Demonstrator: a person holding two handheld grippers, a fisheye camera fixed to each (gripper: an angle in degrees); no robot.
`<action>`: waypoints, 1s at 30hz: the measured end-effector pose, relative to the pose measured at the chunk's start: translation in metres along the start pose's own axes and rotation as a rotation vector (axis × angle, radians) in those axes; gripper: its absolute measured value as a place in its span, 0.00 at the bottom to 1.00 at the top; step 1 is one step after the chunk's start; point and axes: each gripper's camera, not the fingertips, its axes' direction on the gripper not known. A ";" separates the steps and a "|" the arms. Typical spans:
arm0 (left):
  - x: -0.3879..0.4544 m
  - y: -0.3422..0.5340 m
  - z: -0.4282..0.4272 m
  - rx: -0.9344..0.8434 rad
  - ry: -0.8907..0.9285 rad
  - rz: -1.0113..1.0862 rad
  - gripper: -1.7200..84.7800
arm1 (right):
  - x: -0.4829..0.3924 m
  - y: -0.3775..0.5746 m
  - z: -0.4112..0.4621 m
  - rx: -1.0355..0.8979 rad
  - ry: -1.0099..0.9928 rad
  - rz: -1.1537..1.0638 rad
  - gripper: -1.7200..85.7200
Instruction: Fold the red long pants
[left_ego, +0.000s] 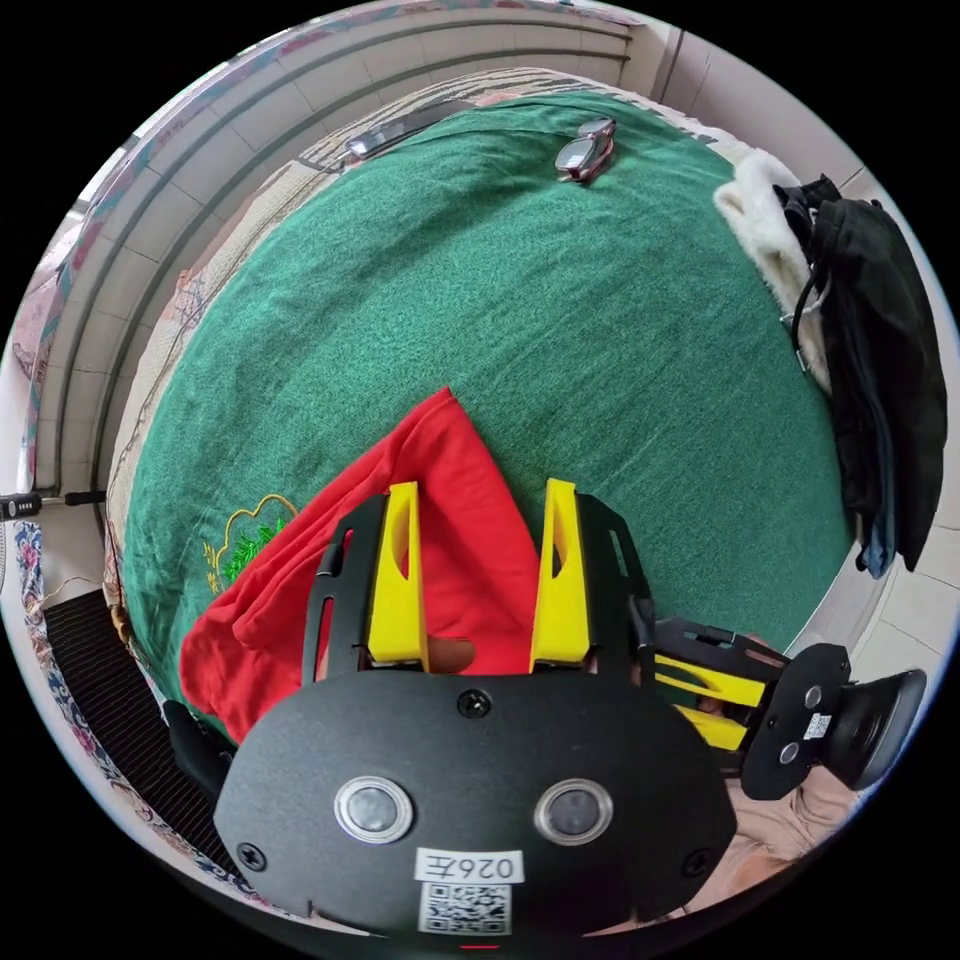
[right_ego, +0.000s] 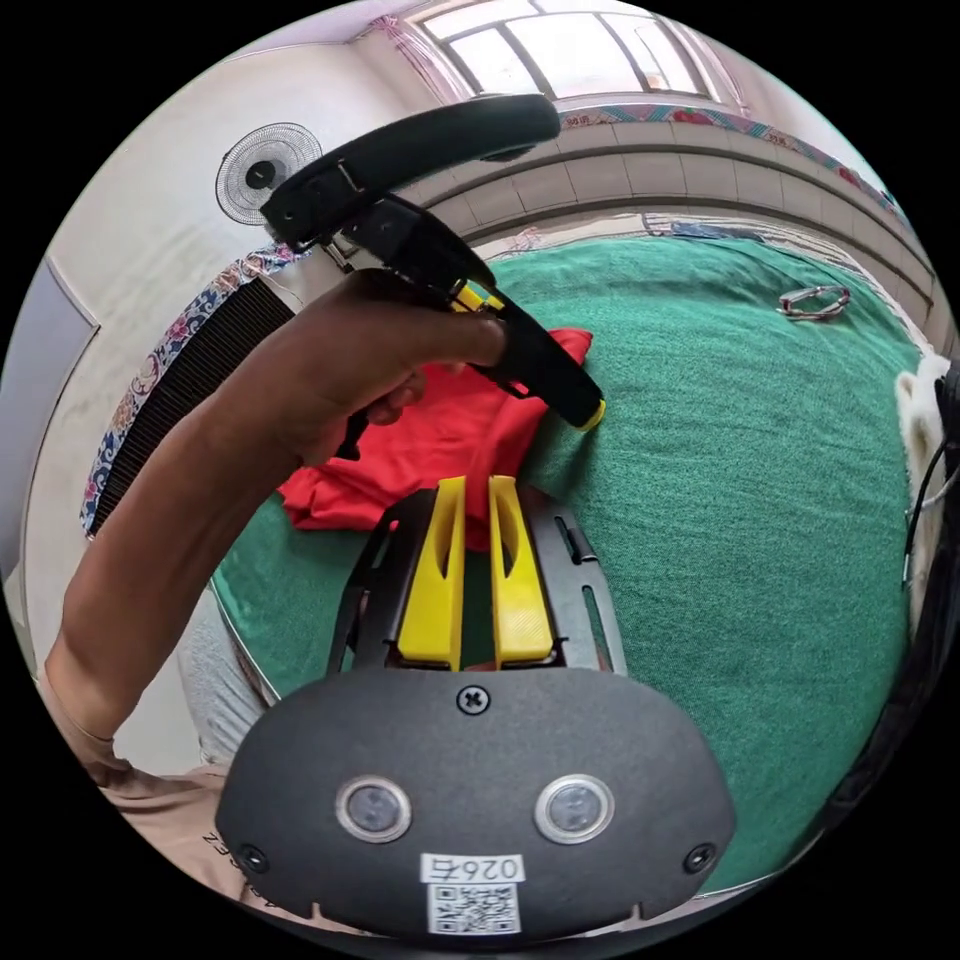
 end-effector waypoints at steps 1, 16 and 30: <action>-0.002 0.000 -0.001 0.000 -0.019 -0.008 0.16 | 0.002 0.000 0.000 -0.010 -0.001 0.003 0.02; -0.036 0.041 -0.048 0.114 0.246 0.031 0.03 | 0.042 0.015 -0.038 -0.123 -0.226 0.032 0.01; -0.142 0.163 -0.137 0.477 0.850 0.339 0.03 | -0.028 0.068 -0.201 0.164 -0.125 -0.173 0.01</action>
